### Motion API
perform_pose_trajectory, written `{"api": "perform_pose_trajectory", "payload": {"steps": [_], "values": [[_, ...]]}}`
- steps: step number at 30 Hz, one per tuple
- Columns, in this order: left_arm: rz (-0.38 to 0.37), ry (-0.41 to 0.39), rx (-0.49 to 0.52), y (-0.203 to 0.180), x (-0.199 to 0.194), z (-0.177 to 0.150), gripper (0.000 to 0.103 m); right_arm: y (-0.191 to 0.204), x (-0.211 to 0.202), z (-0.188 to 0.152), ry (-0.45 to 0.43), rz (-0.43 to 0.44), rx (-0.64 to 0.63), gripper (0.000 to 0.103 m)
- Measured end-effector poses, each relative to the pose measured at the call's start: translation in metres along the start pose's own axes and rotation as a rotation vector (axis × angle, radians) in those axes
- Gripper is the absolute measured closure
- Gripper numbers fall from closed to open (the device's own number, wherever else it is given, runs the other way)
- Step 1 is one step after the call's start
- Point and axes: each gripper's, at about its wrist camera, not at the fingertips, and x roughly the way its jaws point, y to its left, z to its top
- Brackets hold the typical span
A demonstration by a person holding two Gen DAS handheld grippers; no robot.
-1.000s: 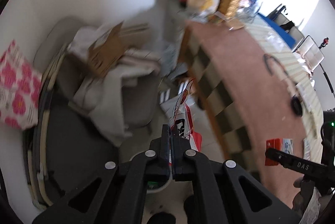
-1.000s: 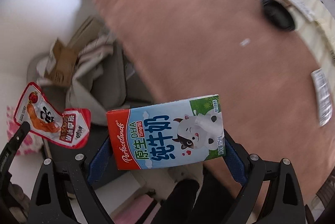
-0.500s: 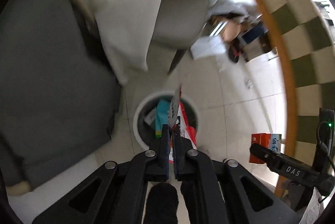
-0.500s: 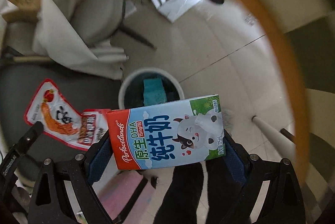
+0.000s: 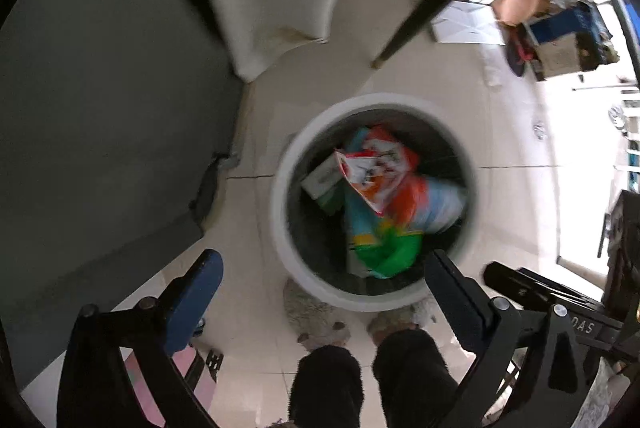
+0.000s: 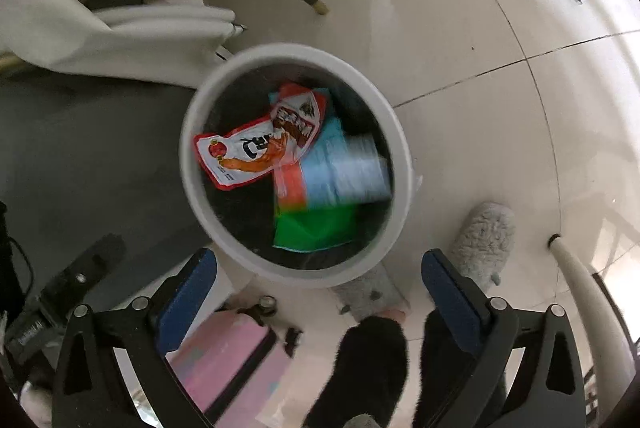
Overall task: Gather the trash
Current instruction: 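Carry both items over the white bin and open both tools to drop them, then move both tools back toward the table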
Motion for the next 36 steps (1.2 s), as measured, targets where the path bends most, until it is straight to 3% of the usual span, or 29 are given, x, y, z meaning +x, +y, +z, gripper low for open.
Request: {"api": "perform_pose_trajectory", "payload": {"steps": [8,13,24,36], "values": [[0.091,-0.058,-0.007,0.012,-0.023,-0.019,0.000,0.019,-0.010,-0.015,-0.067,-0.252,-0.124,0.000],[0.120,-0.067,0.008,0.007,-0.044,-0.031,0.000,0.039,-0.038,-0.024,-0.118,-0.328,-0.173,0.000],[0.110,-0.092,0.020,-0.010,-0.129,-0.061,0.000,0.080,-0.134,-0.070,-0.188,-0.355,-0.234,0.000],[0.090,-0.165,0.040,-0.020,-0.266,-0.099,0.000,0.119,-0.280,-0.128,-0.261,-0.321,-0.239,0.000]]}}
